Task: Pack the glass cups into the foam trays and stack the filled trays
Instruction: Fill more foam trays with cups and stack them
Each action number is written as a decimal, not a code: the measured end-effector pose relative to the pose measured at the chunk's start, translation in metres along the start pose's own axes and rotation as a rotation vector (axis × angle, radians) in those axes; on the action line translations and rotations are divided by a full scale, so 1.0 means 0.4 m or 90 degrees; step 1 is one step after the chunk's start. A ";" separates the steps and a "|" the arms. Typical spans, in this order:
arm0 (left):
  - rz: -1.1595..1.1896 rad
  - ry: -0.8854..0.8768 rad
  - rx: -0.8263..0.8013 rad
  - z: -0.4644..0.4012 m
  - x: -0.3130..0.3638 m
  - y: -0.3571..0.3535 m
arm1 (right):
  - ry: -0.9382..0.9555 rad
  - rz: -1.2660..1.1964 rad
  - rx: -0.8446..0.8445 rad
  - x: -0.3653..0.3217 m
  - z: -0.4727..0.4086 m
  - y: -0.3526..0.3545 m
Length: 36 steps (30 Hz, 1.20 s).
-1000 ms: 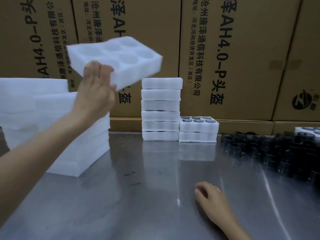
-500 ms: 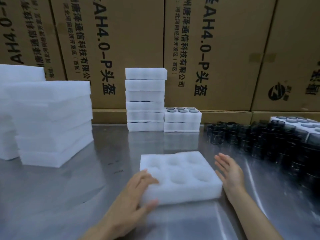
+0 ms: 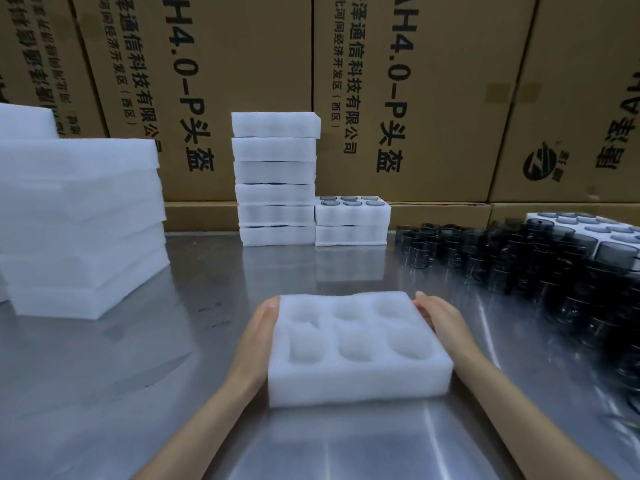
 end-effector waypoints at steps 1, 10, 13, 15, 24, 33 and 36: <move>-0.008 -0.006 -0.004 0.001 0.005 -0.004 | -0.002 0.019 0.010 0.000 -0.003 0.011; 0.014 0.050 -0.005 -0.025 -0.044 -0.041 | -0.034 0.056 0.105 0.017 -0.211 0.071; 0.026 0.066 -0.012 -0.023 -0.056 -0.047 | -0.052 0.077 0.101 0.015 -0.291 0.066; 0.029 0.060 -0.027 -0.022 -0.054 -0.057 | -0.066 0.102 0.102 0.015 -0.331 0.064; 0.068 0.053 -0.030 -0.021 -0.036 -0.067 | -0.111 0.125 0.120 0.013 -0.429 0.066; 0.058 0.056 -0.030 -0.013 -0.030 -0.063 | -0.078 0.134 0.106 0.002 -0.375 0.064; 0.052 0.063 -0.026 -0.013 -0.032 -0.061 | -0.124 0.126 0.089 0.005 -0.349 0.059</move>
Point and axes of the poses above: each hand's wrist, its own z-axis away from the middle knuckle, its own y-axis out of the back of the hand, x = y × z, the point moved 9 cm from there along -z, towards the middle knuckle, and after that the axes turned 3 degrees about -y, right-handed, at the moved point
